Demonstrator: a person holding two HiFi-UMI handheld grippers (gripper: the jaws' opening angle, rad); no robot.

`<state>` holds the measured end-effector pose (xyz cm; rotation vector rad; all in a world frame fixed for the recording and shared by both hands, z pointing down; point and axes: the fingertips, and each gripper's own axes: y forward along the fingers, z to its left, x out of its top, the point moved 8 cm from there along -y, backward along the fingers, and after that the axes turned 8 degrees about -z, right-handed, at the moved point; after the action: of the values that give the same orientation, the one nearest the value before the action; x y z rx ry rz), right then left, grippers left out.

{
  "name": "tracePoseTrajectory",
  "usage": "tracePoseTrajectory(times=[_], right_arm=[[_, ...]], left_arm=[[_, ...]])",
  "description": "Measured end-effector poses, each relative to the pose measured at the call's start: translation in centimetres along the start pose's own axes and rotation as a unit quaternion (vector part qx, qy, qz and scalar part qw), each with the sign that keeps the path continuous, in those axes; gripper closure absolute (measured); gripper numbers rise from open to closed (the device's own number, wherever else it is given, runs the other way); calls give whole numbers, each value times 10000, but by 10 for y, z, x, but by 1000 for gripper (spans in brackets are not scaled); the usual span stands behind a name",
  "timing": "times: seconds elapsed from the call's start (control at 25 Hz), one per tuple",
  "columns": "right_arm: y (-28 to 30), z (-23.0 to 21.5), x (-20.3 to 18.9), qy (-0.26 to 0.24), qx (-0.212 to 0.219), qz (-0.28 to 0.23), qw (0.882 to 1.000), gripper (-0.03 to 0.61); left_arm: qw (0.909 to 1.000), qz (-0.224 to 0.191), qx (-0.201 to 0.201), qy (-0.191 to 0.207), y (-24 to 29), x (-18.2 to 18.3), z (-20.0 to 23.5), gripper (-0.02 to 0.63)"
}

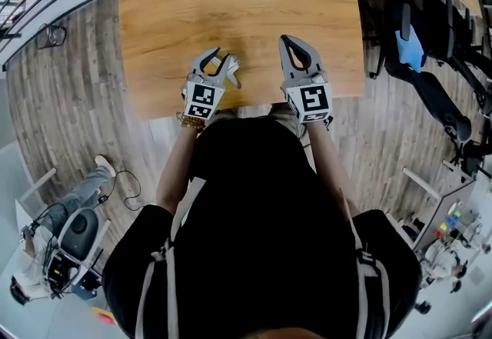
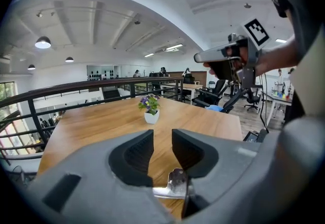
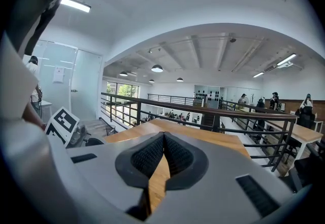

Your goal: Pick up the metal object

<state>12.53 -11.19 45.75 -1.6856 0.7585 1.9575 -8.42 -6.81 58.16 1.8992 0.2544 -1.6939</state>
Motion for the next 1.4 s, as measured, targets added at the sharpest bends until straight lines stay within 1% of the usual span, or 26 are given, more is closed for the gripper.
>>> tracePoseTrajectory(times=[0.12,0.28,0.36,0.64,0.76,1.2,1.4], right_arm=[[-3,-3,-1,-26,24,46,10000,578],[-5,-3,-3,-26,27,78,10000,578],[-6,-3,-4,-21,40,93,9999,578],[-11,-2,-8,10,46,144,9999,578],[-12,-2,-10,20,80,194,9998,578],[-10,5,-12,33,166,259,9995,578],[-11,4,-15,25,159,308,9994,578]], left_arm=[[9997,198,-126,-46,5,-13,-6,455],[9986,444,-263,-121,8,-33,-10,420],[9979,533,-318,-160,9,-40,-12,409],[9954,813,-510,-77,16,-60,-17,383],[9932,991,-608,-70,20,-68,-21,357],[9865,1409,-820,-141,30,-95,-28,299],[9828,1594,-902,-250,36,-109,-30,256]])
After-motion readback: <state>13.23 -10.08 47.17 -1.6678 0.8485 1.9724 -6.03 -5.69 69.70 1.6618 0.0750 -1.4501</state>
